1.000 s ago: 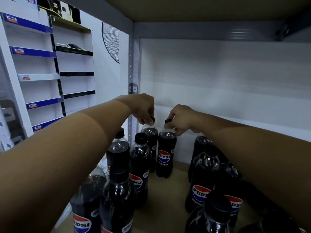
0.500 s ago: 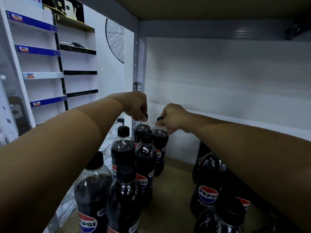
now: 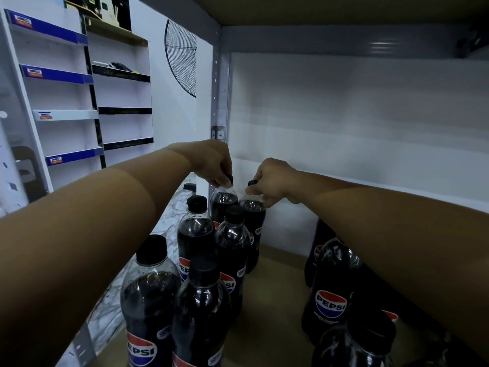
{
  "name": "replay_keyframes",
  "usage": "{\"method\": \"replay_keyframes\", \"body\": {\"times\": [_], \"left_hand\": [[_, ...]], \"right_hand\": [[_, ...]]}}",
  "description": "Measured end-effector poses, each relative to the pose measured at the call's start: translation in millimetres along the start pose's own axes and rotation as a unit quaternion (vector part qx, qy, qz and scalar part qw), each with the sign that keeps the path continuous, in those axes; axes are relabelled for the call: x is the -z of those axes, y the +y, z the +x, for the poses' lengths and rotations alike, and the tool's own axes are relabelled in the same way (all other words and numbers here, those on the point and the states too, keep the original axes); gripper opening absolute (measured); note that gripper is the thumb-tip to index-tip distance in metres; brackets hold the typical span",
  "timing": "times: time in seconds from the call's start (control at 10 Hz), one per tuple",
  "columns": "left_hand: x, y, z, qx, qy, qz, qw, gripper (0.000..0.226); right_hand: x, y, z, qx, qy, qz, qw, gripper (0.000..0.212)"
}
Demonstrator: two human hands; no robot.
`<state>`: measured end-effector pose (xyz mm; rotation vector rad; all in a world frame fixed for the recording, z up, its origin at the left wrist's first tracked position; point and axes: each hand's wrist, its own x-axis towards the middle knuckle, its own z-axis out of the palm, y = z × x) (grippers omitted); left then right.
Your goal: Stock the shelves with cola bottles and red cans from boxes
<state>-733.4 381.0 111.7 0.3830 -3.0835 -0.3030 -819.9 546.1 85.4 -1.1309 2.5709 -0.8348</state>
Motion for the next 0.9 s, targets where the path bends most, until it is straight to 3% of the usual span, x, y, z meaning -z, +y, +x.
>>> {"method": "replay_keyframes", "body": {"times": [0.1, 0.3, 0.5, 0.7, 0.8, 0.9], "left_hand": [[-5, -1, 0, -0.004, 0.024, 0.005, 1.0, 0.013], [-9, 4, -13, -0.005, 0.073, 0.065, 0.995, 0.053], [1, 16, -38, -0.007, 0.101, 0.072, 0.992, 0.055], [16, 47, -117, -0.064, 0.201, -0.07, 0.975, 0.04], [21, 68, -180, -0.114, 0.268, -0.162, 0.943, 0.031], [22, 94, -252, -0.18, 0.333, -0.248, 0.892, 0.029]], "right_hand": [[2, -6, -4, -0.013, -0.005, -0.017, 1.0, 0.031], [0, -8, -15, 0.017, -0.005, -0.1, 0.995, 0.049], [16, -7, -49, 0.057, 0.046, -0.077, 0.994, 0.059], [46, -3, -124, 0.102, 0.138, 0.043, 0.984, 0.037], [62, -8, -191, 0.142, 0.204, 0.107, 0.963, 0.023], [77, -16, -276, 0.197, 0.263, 0.1, 0.939, 0.017]]}}
